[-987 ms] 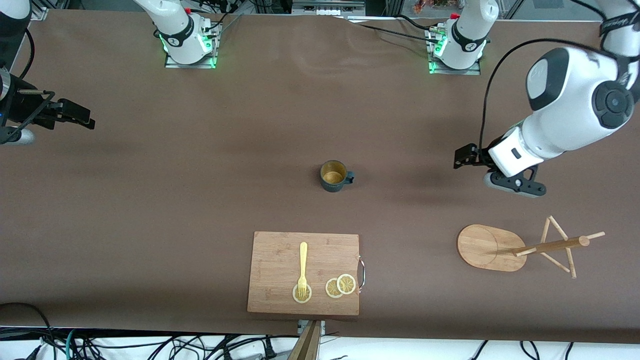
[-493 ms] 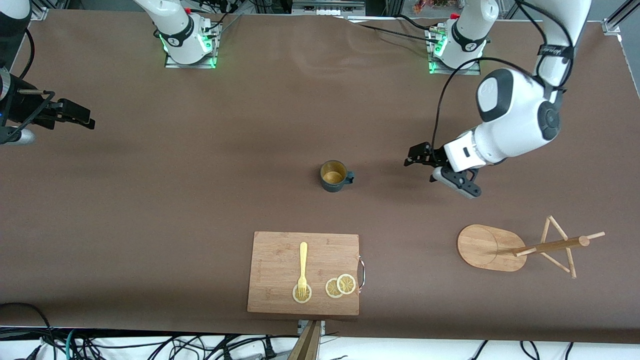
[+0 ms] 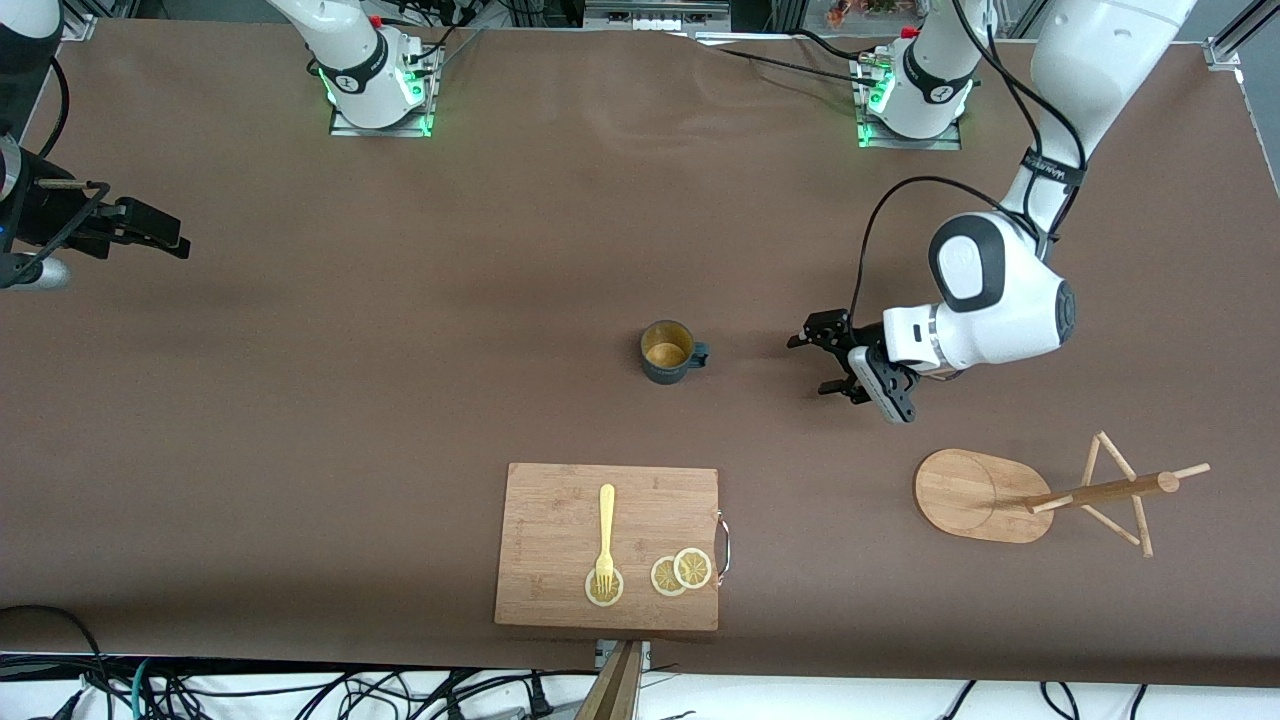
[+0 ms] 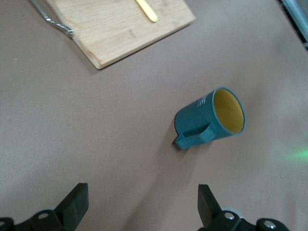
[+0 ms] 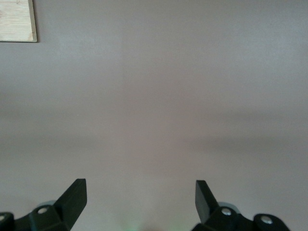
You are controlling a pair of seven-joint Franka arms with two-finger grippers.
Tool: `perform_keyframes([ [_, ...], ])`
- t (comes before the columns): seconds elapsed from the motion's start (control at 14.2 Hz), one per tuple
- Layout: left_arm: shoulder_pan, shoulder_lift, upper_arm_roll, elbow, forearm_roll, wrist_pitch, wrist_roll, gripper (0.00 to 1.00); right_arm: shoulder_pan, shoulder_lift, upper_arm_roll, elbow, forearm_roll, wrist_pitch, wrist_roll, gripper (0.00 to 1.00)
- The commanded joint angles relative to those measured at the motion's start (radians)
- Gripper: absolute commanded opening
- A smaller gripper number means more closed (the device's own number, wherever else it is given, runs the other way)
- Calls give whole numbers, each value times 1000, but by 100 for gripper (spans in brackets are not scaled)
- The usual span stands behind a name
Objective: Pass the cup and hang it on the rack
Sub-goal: 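Reach the left gripper toward the teal mug handle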
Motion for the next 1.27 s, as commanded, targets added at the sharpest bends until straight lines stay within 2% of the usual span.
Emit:
perform_keyframes([
  [0.0,25,68,-24,18,-140,4,312,100,0,7,1,23,1,-22,2,100],
  [0.14,29,91,-30,20,-223,-5,517,100,0,9,1,23,2,-22,-2,100],
  [0.35,39,172,-62,26,-415,-11,869,100,0,7,0,20,1,-33,-1,100],
  [0.49,36,189,-81,20,-516,-31,1044,100,0,7,0,20,1,-37,1,100],
  [0.78,16,231,-102,24,-581,-71,1167,100,0,7,0,21,-4,-37,1,100],
  [0.99,-39,289,-107,28,-706,-71,1302,100,5,7,1,23,-4,-33,2,100],
  [1.2,-61,317,-107,51,-730,-71,1345,100,3,7,0,23,1,-37,1,100],
])
